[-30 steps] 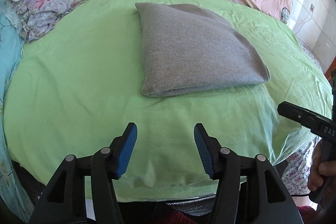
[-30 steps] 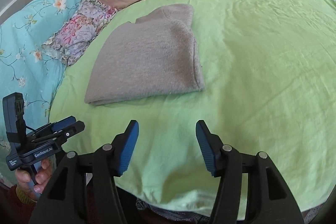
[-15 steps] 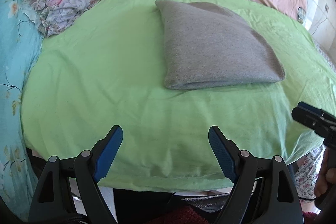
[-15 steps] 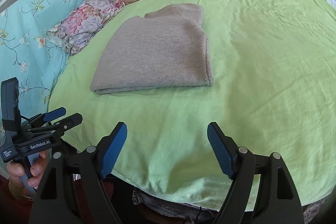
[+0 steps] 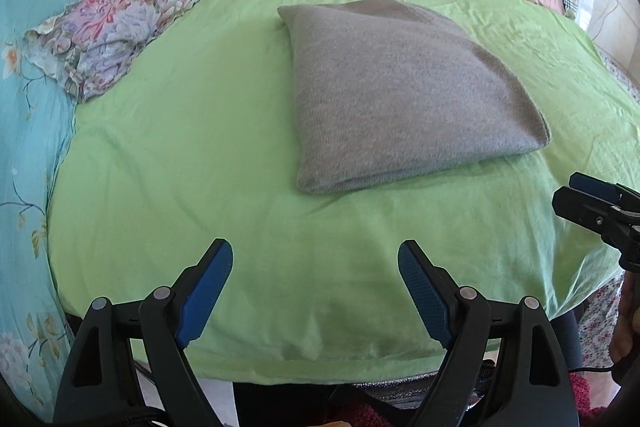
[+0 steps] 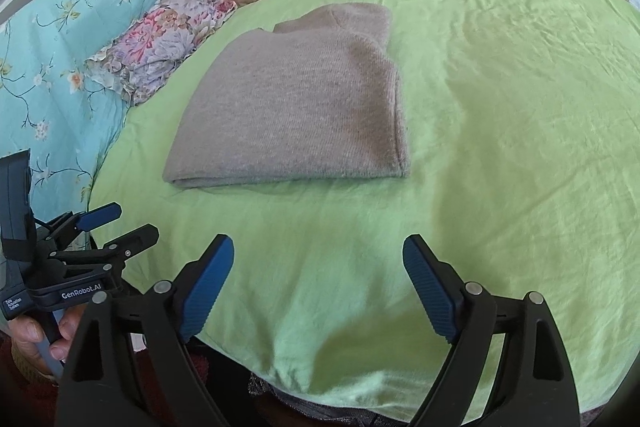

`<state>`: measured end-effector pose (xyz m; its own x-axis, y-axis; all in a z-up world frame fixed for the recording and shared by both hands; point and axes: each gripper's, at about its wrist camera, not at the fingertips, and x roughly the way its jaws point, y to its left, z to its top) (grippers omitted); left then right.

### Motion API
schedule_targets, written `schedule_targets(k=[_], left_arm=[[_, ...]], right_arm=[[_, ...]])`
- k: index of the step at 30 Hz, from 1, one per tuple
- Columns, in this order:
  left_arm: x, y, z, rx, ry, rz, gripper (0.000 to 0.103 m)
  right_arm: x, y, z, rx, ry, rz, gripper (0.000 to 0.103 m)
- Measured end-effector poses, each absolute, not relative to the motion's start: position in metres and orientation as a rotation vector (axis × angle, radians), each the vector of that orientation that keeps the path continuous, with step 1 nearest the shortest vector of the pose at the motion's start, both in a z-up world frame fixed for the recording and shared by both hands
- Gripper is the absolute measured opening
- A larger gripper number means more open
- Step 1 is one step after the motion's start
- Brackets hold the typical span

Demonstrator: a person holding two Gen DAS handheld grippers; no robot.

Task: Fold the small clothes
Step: 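Open both grippers and lift them away from the folded sweater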

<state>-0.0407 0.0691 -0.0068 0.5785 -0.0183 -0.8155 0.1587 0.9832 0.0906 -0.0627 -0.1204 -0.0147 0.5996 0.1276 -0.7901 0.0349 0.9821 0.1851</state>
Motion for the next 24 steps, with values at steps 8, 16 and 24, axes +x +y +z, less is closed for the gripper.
schedule_targets(k=[8,16,24], left_arm=[[-0.014,0.063,0.004,0.15,0.945,-0.098,0.088],[0.008,0.058,0.014,0.147,0.932,-0.098,0.09],[0.022,0.062,0.018,0.133,0.928,-0.088,0.09]], right_arm=[[-0.042,-0.118,-0.003,0.153,0.917,0.054,0.089],[-0.016,-0.111,0.006,0.136,0.912,0.076,0.092],[0.002,-0.109,0.004,0.129,0.939,0.082,0.092]])
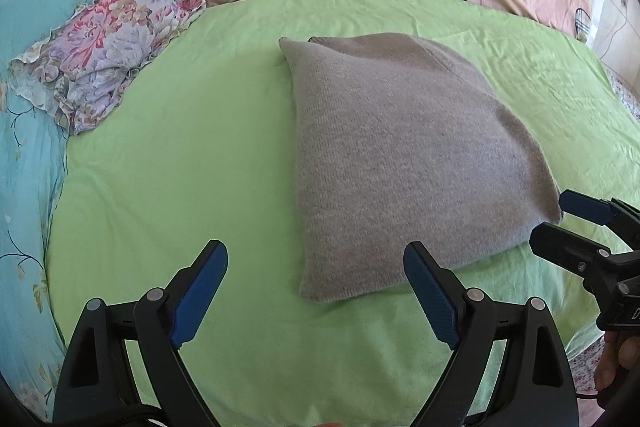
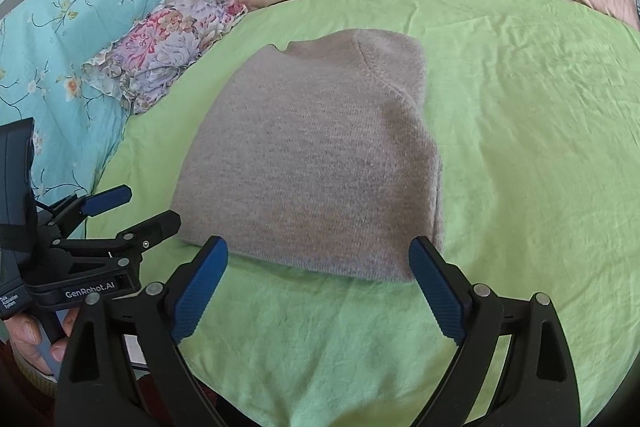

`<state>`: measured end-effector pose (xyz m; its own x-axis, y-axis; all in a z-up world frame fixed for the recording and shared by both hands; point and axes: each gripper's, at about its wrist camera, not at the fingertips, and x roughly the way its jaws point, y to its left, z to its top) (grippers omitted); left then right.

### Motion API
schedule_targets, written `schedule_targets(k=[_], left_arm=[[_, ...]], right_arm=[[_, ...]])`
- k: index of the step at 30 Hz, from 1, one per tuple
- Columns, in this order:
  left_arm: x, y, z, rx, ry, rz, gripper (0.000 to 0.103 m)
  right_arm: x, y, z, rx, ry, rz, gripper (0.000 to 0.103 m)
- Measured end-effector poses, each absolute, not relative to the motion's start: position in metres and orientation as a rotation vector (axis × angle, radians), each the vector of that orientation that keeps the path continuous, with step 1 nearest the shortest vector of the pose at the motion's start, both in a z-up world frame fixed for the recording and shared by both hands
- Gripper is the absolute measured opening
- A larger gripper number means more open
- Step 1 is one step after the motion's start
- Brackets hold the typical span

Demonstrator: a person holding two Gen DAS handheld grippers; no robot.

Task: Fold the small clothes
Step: 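Open both grippers and lift them away from the folded sweater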

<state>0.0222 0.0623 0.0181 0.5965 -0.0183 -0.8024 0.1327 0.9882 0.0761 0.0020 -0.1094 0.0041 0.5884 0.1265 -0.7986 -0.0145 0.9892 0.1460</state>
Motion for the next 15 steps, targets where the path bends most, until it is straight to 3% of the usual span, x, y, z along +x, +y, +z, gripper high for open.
schedule_targets(k=[15], left_arm=[[0.044,0.074,0.016,0.104,0.935,-0.042,0.091]], right_arm=[[0.022,-0.109,0.004,0.145,0.947,0.09,0.093]])
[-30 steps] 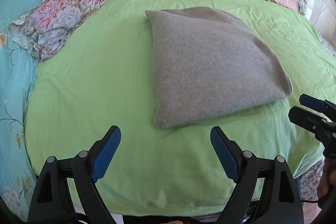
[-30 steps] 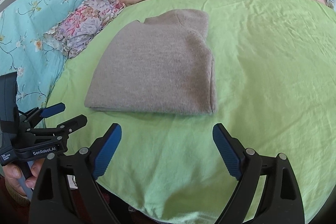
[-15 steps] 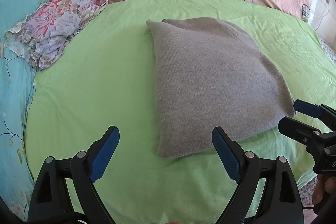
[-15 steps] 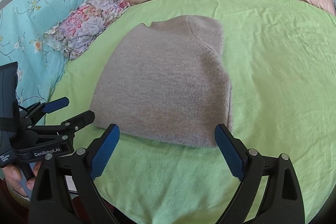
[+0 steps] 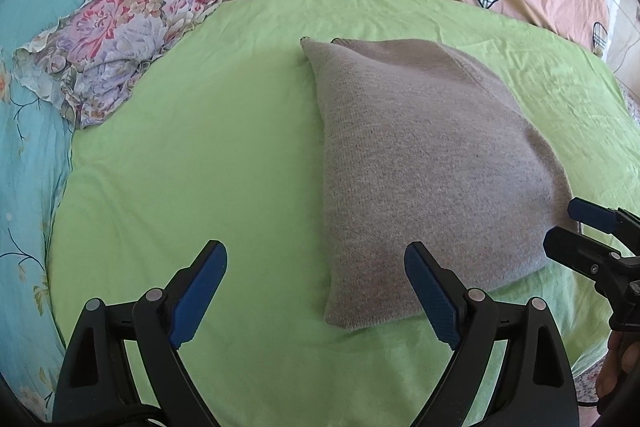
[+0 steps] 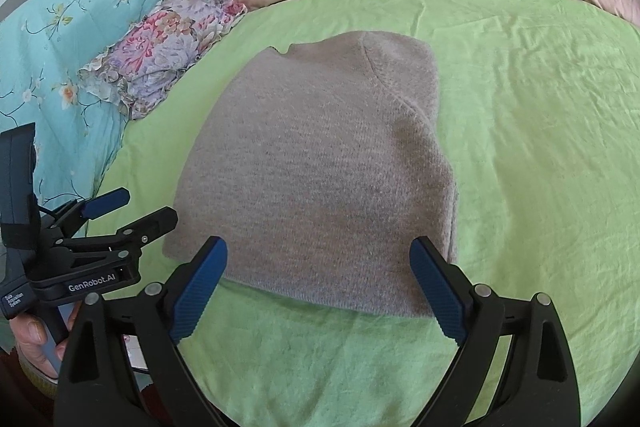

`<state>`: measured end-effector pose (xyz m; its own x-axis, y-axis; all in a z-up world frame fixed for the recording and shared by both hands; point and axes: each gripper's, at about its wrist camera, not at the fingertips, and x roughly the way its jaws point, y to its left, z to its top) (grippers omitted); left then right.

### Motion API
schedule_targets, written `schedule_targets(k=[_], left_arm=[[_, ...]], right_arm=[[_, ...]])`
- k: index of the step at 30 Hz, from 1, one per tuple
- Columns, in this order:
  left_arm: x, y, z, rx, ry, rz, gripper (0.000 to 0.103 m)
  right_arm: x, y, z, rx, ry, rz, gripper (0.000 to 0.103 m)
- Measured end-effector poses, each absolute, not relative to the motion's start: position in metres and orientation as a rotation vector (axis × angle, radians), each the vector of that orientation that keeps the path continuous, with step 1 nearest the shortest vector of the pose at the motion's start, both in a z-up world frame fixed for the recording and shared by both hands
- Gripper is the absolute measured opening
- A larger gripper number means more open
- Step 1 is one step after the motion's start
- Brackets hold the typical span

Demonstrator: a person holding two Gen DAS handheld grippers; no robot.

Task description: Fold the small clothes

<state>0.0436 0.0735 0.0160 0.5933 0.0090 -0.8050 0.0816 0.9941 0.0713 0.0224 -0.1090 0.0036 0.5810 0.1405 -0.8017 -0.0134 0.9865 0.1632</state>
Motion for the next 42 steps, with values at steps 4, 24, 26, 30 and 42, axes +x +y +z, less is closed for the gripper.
schedule_targets(k=[4,24,26,30,42], left_arm=[[0.044,0.07,0.02,0.112,0.929,-0.042,0.091],[0.073,0.08,0.035,-0.004,0.937,-0.12,0.091],[0.089,0.082,0.03,-0.028,0.96,-0.142,0.091],[0.133,0.092,0.016,-0.121,1.027,-0.204,0.091],[0.276,0.101,-0.025,-0.329,1.202,-0.337,0.072]], right_arm=[[0.026,-0.112,0.007,0.159,0.939,0.083,0.093],[0.053,-0.144,0.026,0.26,0.87,0.104,0.093],[0.064,-0.155,0.027,0.283,0.856,0.1,0.093],[0.093,-0.179,0.019,0.339,0.864,0.087,0.093],[0.195,-0.228,-0.037,0.621,1.016,0.156,0.041]])
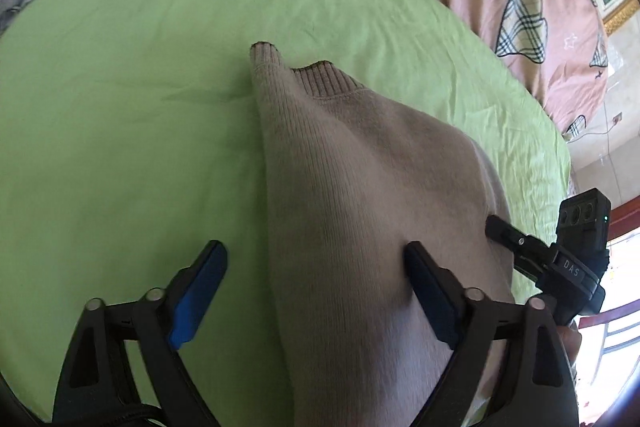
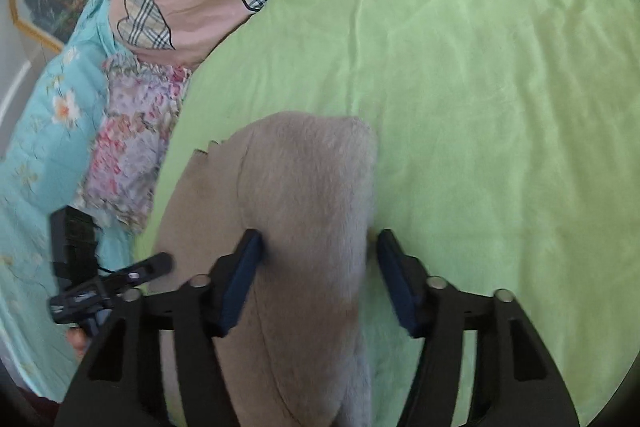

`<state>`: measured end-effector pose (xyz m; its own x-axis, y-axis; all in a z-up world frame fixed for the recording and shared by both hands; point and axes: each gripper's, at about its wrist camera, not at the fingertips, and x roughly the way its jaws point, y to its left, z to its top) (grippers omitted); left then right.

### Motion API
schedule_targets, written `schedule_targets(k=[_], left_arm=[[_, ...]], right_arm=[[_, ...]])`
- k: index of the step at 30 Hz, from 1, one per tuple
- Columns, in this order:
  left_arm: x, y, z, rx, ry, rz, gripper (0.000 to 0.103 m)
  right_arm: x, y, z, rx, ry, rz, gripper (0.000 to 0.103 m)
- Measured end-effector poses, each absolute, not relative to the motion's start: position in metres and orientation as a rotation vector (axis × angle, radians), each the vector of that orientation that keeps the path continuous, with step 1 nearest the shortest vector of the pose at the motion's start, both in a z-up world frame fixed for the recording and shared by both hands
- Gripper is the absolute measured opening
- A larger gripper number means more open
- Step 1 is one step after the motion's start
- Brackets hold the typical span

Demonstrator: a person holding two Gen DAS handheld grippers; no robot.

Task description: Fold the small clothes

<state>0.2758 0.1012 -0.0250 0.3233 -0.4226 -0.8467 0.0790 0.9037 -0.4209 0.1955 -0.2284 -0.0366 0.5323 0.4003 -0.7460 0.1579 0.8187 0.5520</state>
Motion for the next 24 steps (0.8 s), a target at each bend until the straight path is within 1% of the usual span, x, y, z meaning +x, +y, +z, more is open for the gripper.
schedule_targets(k=[1,2,3,5,7,10,15,16,18,19,24], left_arm=[[0.281,0.1,-0.027,-0.345,1.208,-0.349,0.044],[0.286,0.099,-0.025,-0.372,1.21,-0.358,0.038],[0.287,0.097,-0.019,-0.349,1.184,-0.335,0.035],[0.286,0.086,-0.013,-0.272,1.152,-0.316,0.029],[0.287,0.082,-0.016,-0.224,1.126,-0.301,0.028],[0.284,0.084,-0.02,-0.232,1.077,-0.312,0.028],[0.275,0.091,-0.023,-0.243,1.025,-0.332,0.03],[0.272,0.09,-0.021,-0.241,1.02,-0.33,0.03],[0.262,0.093,-0.01,-0.253,1.008,-0.324,0.03],[0.254,0.096,-0.004,-0.25,0.998,-0.318,0.03],[0.198,0.099,0.021,-0.18,0.956,-0.301,0.03]], right_arm=[[0.199,-0.228,-0.037,0.621,1.033,0.153,0.035],[0.199,-0.225,-0.03,0.597,1.031,0.142,0.026],[0.199,-0.223,-0.021,0.566,1.015,0.133,0.009],[0.196,-0.217,0.001,0.516,0.97,0.139,0.008],[0.199,-0.215,0.0,0.48,0.992,0.122,0.008],[0.206,-0.211,-0.024,0.433,1.031,0.09,0.008],[0.204,-0.205,-0.027,0.376,0.974,0.062,0.01],[0.202,-0.203,-0.025,0.367,0.965,0.053,0.011],[0.194,-0.205,-0.017,0.377,0.945,0.042,0.023],[0.189,-0.206,-0.011,0.387,0.932,0.036,0.024],[0.138,-0.201,0.021,0.381,0.855,0.008,0.025]])
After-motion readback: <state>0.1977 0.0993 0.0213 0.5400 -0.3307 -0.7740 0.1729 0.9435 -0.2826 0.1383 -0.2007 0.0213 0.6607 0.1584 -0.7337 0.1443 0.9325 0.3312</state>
